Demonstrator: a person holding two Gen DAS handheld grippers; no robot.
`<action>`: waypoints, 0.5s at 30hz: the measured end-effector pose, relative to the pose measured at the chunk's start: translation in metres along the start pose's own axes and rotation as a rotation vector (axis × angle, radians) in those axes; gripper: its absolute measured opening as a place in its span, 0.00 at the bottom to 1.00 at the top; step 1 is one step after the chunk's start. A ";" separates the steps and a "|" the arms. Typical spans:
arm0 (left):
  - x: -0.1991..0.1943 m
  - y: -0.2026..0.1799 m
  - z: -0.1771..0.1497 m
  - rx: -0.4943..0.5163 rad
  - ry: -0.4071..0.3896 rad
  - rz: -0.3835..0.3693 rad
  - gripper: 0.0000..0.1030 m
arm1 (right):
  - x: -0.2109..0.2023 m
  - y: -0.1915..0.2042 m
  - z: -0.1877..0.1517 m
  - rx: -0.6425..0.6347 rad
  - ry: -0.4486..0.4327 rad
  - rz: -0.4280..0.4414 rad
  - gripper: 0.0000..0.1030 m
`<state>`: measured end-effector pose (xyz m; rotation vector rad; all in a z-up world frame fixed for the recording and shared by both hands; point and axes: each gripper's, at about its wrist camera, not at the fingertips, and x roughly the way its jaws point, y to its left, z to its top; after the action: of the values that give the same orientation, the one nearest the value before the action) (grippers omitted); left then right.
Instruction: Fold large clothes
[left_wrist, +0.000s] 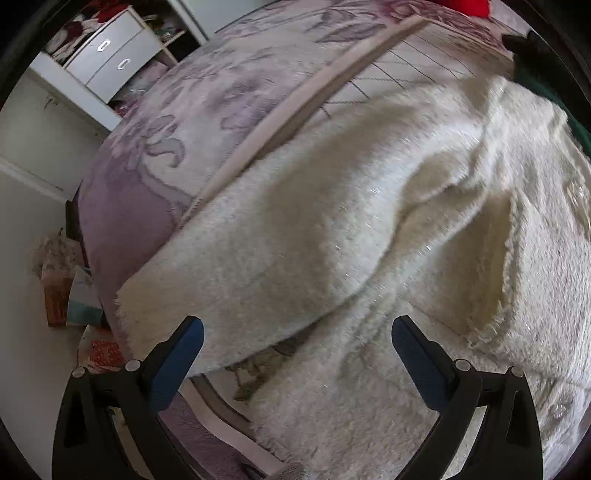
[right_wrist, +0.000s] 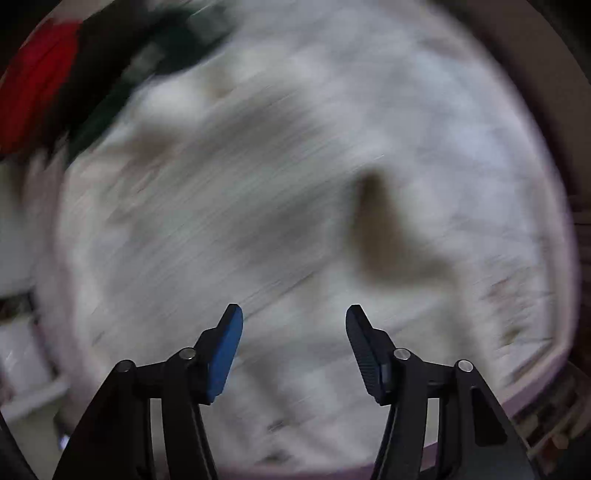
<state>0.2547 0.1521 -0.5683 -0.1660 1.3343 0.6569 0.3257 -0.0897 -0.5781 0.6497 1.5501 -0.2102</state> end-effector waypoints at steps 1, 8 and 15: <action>0.002 0.002 0.002 0.000 -0.006 0.024 1.00 | 0.014 0.017 -0.001 -0.052 0.029 0.036 0.68; 0.011 0.028 0.005 -0.007 -0.041 0.150 1.00 | 0.110 0.210 -0.093 -0.629 0.083 -0.007 0.75; 0.021 0.091 0.005 -0.144 0.040 0.089 1.00 | 0.136 0.235 -0.106 -0.654 -0.034 -0.249 0.16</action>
<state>0.2129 0.2356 -0.5639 -0.2387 1.3386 0.8293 0.3624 0.1929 -0.6378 -0.0607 1.5456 0.1037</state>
